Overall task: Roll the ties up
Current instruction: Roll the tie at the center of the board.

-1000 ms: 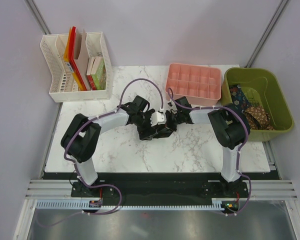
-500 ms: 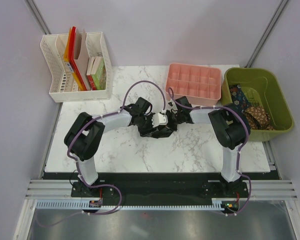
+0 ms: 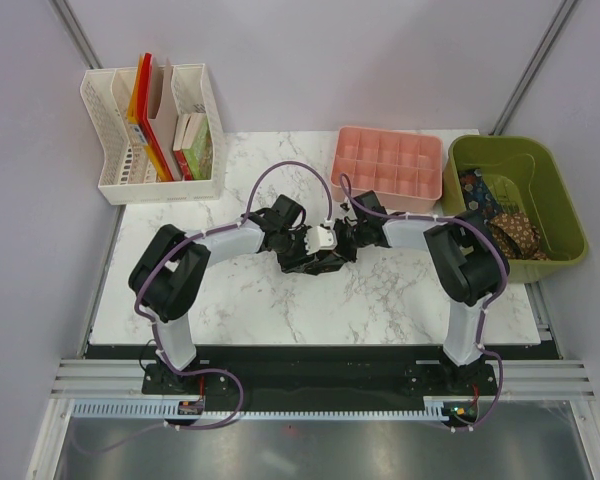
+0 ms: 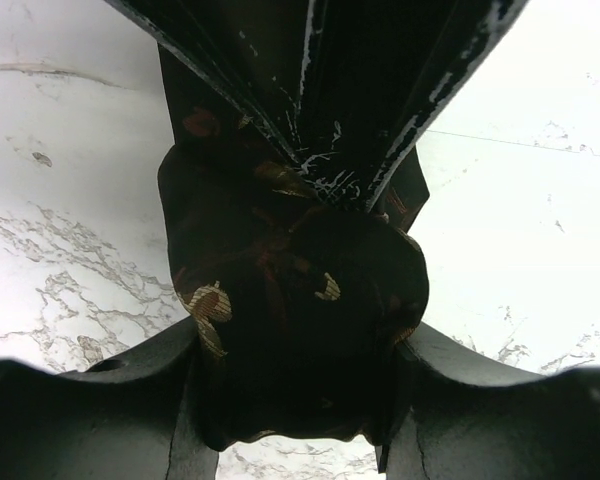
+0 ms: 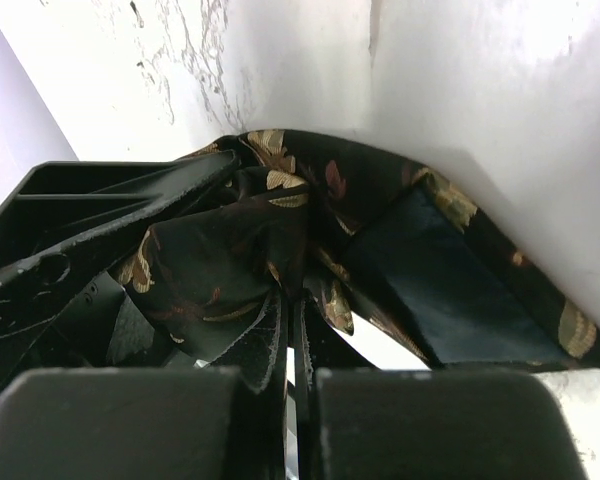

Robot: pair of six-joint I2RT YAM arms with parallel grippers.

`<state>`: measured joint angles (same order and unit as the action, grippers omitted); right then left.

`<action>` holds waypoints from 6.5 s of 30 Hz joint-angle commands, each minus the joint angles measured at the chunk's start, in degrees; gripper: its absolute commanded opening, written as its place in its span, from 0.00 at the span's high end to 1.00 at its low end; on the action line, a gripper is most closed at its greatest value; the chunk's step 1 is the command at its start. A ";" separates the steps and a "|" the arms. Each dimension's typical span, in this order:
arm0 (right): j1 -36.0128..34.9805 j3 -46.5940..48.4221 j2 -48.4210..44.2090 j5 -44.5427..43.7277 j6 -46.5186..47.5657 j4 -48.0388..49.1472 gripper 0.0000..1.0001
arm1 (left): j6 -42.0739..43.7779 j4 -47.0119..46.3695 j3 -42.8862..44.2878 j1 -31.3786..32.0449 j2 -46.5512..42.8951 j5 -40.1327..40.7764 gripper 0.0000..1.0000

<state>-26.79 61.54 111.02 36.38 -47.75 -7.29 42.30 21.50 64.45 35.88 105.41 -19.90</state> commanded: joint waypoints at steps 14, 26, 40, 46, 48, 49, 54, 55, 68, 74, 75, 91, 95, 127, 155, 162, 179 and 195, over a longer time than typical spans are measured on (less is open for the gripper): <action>0.86 2.18 7.71 -4.13 6.44 -4.66 1.00 | 4.27 5.31 -0.55 -0.63 -2.04 -0.92 0.41; 0.86 1.57 8.60 -5.44 6.79 -5.19 1.00 | 4.28 7.07 2.00 -1.51 -6.44 -4.00 0.24; 0.51 1.92 8.95 -2.99 5.83 -4.58 1.00 | -0.64 6.54 10.07 -0.28 -1.88 -8.22 0.37; 0.15 1.74 8.77 -0.87 4.33 -2.64 1.00 | -2.93 6.45 12.55 1.38 2.43 -8.75 0.39; 0.15 1.65 8.95 -0.26 4.24 -2.03 1.00 | -3.19 6.54 12.63 2.09 3.49 -8.31 0.41; 0.15 1.66 8.95 -0.08 4.24 -2.03 1.00 | -3.63 6.54 12.72 2.26 4.01 -7.96 0.42; 0.07 1.39 8.42 1.15 3.98 -0.89 1.00 | -3.02 7.33 12.55 2.53 6.65 -6.47 0.51; 0.24 1.74 8.42 1.58 4.06 -0.88 1.00 | -2.32 7.59 12.20 2.62 6.92 -5.42 0.54; 1.82 2.62 2.97 5.89 5.38 -3.52 0.71 | 3.57 14.27 10.70 2.88 12.37 3.73 0.71; 3.93 2.18 -0.28 7.30 6.88 -5.01 0.63 | 3.75 14.80 11.23 2.88 13.33 3.55 0.72; 4.11 2.27 -0.63 7.47 7.05 -5.02 0.62 | 3.84 14.80 11.23 2.88 13.34 3.47 0.72; 6.39 1.22 -4.67 11.52 6.52 -2.82 0.41 | 4.28 16.47 12.46 2.18 13.69 1.62 0.72; 6.48 0.51 -4.94 12.05 5.74 -2.29 0.37 | 4.19 16.56 12.55 2.00 13.69 1.09 0.71; 6.04 1.30 4.29 0.97 8.98 -4.75 1.00 | 2.43 18.76 17.55 1.83 5.51 -6.11 0.49; 7.54 5.17 8.42 -7.38 16.19 -15.30 1.00 | 7.70 17.44 18.96 2.18 3.40 -8.93 0.24; 7.63 5.35 8.33 -7.47 16.72 -15.74 1.00 | 13.50 16.04 16.34 2.18 4.19 -8.05 0.19; 7.36 9.04 5.00 -6.94 17.16 -16.44 0.87 | 1.29 14.10 15.28 4.02 10.88 1.00 0.73; 9.91 3.60 -4.24 -1.05 13.92 -15.31 0.23 | -3.10 13.40 13.60 3.94 12.02 1.62 0.83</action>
<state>-16.91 67.88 109.06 34.68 -31.88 -24.53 41.12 33.98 80.58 39.68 113.60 -22.52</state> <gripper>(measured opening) 0.748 0.412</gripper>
